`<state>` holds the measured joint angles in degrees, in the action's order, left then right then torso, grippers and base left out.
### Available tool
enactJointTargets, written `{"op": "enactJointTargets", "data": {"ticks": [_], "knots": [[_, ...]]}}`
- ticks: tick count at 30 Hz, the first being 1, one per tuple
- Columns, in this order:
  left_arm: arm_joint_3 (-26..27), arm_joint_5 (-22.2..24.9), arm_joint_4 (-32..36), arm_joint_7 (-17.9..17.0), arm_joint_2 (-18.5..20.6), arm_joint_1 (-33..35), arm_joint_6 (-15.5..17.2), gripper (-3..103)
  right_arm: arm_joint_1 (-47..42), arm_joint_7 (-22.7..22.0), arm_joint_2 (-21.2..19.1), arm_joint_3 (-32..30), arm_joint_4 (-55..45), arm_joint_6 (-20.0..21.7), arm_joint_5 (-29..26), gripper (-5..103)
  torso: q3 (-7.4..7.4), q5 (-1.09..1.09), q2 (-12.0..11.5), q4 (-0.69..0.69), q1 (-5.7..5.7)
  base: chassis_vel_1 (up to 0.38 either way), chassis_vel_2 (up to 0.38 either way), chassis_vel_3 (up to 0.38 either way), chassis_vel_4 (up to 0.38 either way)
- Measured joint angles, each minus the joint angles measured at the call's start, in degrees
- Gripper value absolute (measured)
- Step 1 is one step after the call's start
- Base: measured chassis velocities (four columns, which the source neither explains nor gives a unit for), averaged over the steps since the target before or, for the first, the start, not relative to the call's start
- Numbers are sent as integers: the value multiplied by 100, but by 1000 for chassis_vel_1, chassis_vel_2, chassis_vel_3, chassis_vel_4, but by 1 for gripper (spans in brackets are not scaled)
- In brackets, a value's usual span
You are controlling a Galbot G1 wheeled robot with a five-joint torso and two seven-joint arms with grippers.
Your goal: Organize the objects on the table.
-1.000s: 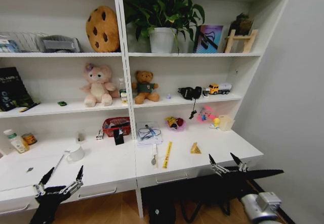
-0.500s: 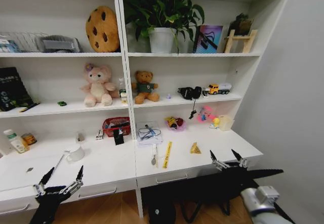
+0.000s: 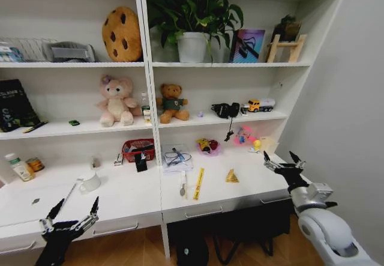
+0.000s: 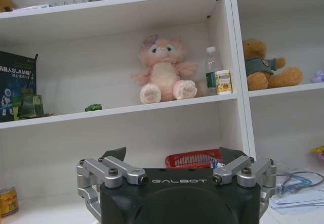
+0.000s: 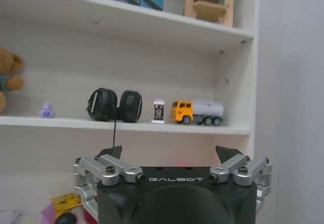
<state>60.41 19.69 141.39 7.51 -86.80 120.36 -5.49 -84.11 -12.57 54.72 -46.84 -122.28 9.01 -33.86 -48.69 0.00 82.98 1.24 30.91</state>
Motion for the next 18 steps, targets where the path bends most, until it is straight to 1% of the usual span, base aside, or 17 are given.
{"op": "enactJointTargets", "data": {"ticks": [3,4,6,7,8,9,11,14,15,16,17,18], "knots": [[0,0,0,-1,0,0,0,100,295,67,-138,235,92,512,-716,100,0,0,0,-3,1,0,0,0,0],[0,0,0,-1,0,0,0,100,295,67,-138,235,92,512,-716,100,0,0,0,-3,1,0,0,0,0],[0,0,0,-2,0,0,0,100,455,138,-210,367,188,709,-970,100,0,0,0,0,0,0,0,0,0],[0,0,0,-2,0,0,0,100,455,138,-210,367,188,709,-970,100,0,0,0,0,0,0,0,0,0],[0,0,0,-3,0,0,0,100,697,207,-274,544,527,823,-1051,100,0,-1,1,-4,0,0,0,0,0],[0,0,0,-4,0,0,0,100,825,211,-284,661,718,856,-1034,100,-1,3,0,-4,0,0,0,0,0],[0,0,0,-4,0,0,0,100,860,211,-286,694,766,864,-1021,100,-1,3,1,-3,1,0,0,0,0],[0,0,0,-3,0,0,0,100,1126,166,-300,969,1054,983,-915,100,0,1,1,-2,1,0,0,0,0],[0,0,0,-3,0,0,0,100,1126,166,-300,969,1054,983,-915,100,0,1,1,-2,1,0,0,0,0],[0,0,0,-3,0,0,0,100,1284,108,-319,1142,1215,1097,-910,100,0,-1,1,-1,0,0,0,0,0],[0,0,0,-3,0,0,0,100,1615,56,-373,1480,1446,1262,-1005,100,0,1,0,-3,0,0,0,0,0],[0,0,0,-3,0,0,0,100,1615,56,-373,1480,1446,1262,-1005,100,0,1,0,-3,0,0,0,0,0]]}}
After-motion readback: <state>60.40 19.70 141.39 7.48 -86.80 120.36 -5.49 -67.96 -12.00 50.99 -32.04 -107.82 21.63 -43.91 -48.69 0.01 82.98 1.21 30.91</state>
